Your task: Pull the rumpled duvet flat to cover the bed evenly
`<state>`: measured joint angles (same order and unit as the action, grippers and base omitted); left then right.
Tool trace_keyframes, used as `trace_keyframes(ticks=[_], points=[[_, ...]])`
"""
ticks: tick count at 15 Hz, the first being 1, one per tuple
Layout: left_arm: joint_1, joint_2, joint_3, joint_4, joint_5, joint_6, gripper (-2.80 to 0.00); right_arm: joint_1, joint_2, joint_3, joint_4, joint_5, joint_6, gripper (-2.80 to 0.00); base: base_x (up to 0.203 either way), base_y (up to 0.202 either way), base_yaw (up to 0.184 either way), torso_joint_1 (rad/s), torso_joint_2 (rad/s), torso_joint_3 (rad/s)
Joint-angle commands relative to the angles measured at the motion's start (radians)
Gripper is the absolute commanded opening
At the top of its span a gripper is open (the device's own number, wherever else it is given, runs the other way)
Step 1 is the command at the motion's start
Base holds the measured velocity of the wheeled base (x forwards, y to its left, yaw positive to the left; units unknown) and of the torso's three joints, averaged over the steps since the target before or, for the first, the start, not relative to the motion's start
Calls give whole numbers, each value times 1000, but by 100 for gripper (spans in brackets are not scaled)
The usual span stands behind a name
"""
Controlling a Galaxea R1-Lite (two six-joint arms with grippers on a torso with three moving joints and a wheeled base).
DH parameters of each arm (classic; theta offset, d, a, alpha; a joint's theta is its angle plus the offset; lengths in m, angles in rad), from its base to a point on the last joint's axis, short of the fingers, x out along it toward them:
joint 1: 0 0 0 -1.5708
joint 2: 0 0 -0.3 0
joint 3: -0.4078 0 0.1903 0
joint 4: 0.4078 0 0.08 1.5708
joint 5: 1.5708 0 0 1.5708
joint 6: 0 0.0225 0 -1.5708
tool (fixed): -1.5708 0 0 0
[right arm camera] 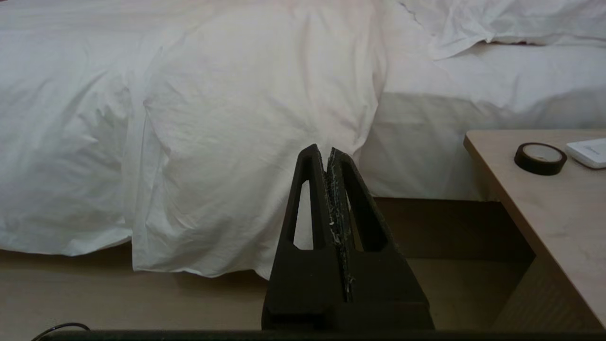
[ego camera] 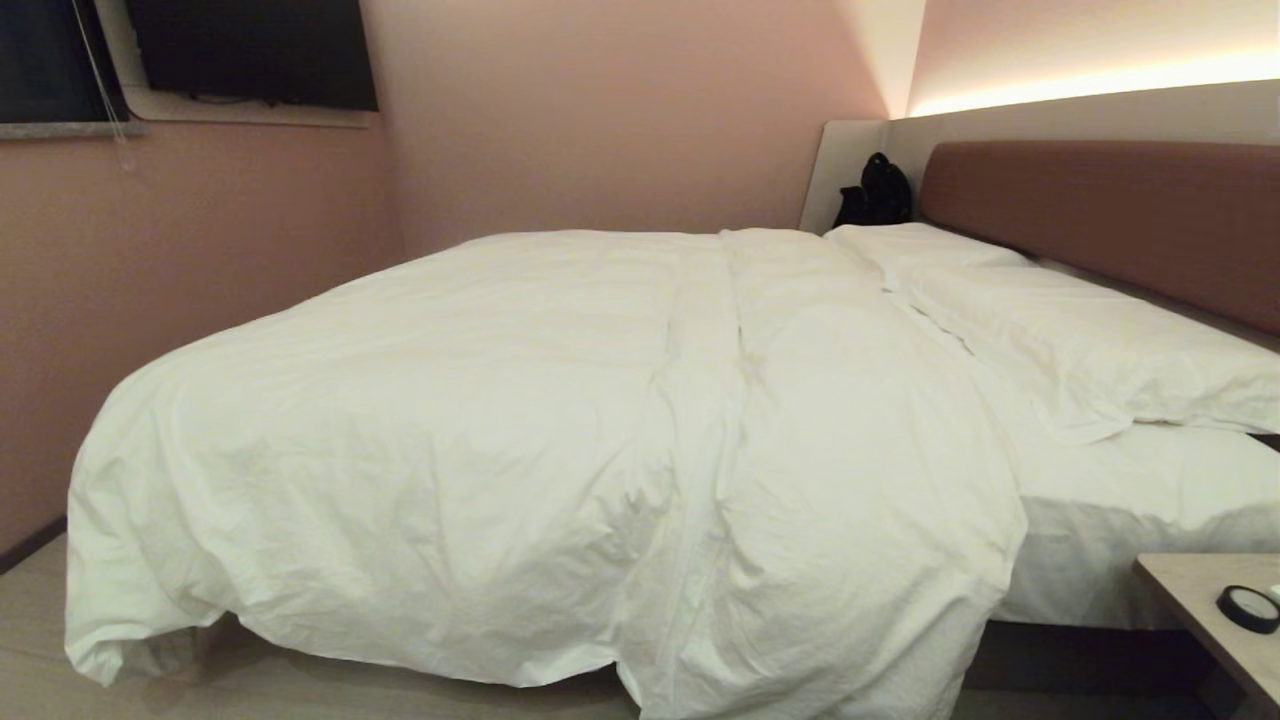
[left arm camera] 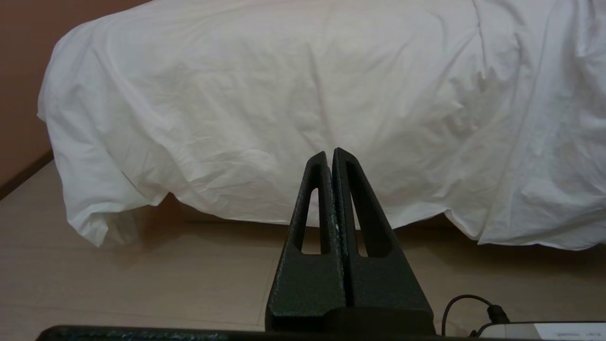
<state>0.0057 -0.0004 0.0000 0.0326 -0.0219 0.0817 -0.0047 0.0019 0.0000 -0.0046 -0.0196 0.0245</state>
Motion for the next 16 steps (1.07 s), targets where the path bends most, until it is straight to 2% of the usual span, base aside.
trace_keyframes(ticks=[1, 7, 16], points=[[0, 0, 0, 0, -1, -2, -280, 0, 0, 0, 0, 0, 0, -280, 0, 0, 0, 0, 0, 0], [0, 0, 0, 0, -1, -2, -280, 0, 0, 0, 0, 0, 0, -280, 0, 13, 1, 1, 0, 1], [0, 0, 0, 0, 0, -16, -280, 0, 0, 0, 0, 0, 0, -280, 0, 187, 2, 2, 2, 1]])
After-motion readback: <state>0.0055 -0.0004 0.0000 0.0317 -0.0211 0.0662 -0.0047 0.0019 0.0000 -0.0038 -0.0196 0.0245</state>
